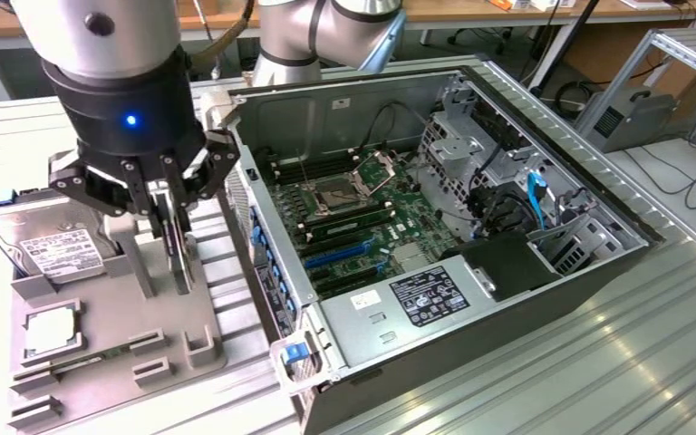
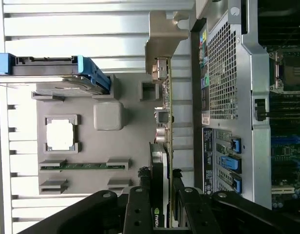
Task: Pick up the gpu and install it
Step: 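Pick up the gpu and move the gpu toward the slot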
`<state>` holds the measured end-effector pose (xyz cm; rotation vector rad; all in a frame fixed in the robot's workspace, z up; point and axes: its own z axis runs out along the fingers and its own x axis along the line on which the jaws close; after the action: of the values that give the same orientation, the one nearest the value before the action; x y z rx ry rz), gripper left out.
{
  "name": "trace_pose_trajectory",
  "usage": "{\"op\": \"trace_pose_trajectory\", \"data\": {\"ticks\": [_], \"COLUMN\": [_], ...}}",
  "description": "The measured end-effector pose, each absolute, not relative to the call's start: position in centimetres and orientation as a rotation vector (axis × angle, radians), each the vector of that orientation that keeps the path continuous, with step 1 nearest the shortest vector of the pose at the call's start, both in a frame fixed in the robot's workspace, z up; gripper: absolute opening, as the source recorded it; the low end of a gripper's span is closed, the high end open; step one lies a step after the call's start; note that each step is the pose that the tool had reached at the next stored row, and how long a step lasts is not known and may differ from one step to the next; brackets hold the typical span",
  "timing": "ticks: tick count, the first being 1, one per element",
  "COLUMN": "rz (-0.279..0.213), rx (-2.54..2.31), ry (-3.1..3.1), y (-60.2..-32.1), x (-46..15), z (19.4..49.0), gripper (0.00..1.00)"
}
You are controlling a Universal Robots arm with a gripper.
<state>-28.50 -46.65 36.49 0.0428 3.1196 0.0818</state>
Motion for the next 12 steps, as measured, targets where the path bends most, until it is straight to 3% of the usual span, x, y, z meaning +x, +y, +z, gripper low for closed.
{"op": "trace_pose_trajectory", "data": {"ticks": [12], "rz": [0.082], "rx": [0.046], "ry": [3.119], "y": [-46.6], "x": [-28.5], "z": [42.4], "gripper": [0.27]}}
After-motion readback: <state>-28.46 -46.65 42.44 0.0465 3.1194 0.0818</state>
